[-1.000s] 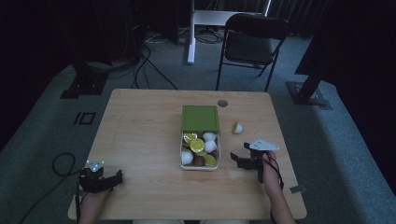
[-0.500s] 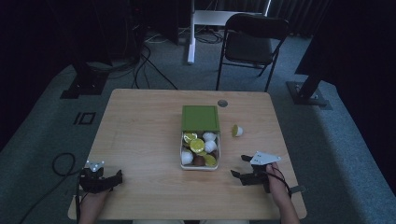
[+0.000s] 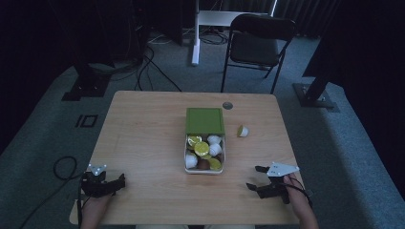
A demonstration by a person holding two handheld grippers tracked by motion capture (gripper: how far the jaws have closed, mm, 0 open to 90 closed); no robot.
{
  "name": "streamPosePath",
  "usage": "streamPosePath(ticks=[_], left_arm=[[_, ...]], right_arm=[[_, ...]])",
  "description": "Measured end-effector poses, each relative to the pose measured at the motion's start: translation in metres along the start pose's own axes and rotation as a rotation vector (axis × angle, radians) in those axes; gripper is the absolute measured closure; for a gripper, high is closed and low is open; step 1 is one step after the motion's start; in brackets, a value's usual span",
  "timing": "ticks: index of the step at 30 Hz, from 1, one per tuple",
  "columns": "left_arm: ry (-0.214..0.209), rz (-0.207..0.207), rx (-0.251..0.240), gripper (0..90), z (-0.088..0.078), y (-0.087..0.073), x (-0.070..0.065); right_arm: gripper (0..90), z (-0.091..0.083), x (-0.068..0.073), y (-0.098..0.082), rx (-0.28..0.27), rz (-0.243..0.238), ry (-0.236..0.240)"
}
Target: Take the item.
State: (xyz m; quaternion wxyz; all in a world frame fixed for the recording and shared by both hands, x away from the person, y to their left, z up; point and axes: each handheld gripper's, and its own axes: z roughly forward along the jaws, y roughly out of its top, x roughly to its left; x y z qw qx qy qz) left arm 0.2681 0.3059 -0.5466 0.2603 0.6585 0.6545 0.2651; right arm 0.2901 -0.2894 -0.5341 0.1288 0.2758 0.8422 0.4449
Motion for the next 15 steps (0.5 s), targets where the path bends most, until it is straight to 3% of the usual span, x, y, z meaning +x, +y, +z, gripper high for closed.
streamPosePath(ticks=[8, 15], left_arm=[[0.0, 0.0, 0.0, 2.1, 0.0, 0.0, 0.0], [0.0, 0.0, 0.0, 2.1, 0.0, 0.0, 0.0]], right_arm=[[18.8, -0.008, -0.006, -0.011, 0.017, 0.039, -0.081], [17.9, -0.011, -0.007, -0.019, 0.056, 0.069, -0.109]])
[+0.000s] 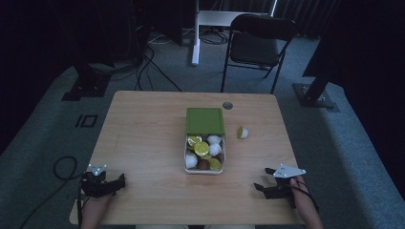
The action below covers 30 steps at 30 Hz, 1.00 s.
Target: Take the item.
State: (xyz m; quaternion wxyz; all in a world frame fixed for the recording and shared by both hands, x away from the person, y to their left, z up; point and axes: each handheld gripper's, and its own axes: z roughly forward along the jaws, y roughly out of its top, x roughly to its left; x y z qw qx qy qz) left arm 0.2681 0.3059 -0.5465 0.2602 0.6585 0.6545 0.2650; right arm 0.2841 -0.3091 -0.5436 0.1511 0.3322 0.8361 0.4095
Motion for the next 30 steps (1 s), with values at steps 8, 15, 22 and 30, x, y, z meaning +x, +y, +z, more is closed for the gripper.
streamPosePath(ticks=[8, 15, 22, 30], left_arm=[[0.0, 0.0, 0.0, 2.1, 0.0, 0.0, 0.0], [0.001, 0.0, 0.001, 2.1, -0.0001, 0.0001, 0.0], [0.0, 0.0, 0.0, 2.2, 0.0, 0.0, 0.0], [0.002, -0.005, 0.0, 2.1, -0.0004, -0.0005, -0.0006]], right_arm=[[13.9, 0.0017, -0.0029, -0.0039, 0.018, 0.052, -0.04], [12.6, 0.0038, -0.0044, -0.0051, 0.059, 0.111, -0.13], [11.7, 0.005, -0.003, -0.005, 0.075, 0.154, -0.155], [10.8, 0.0082, 0.0014, -0.0032, 0.089, 0.169, -0.214]])
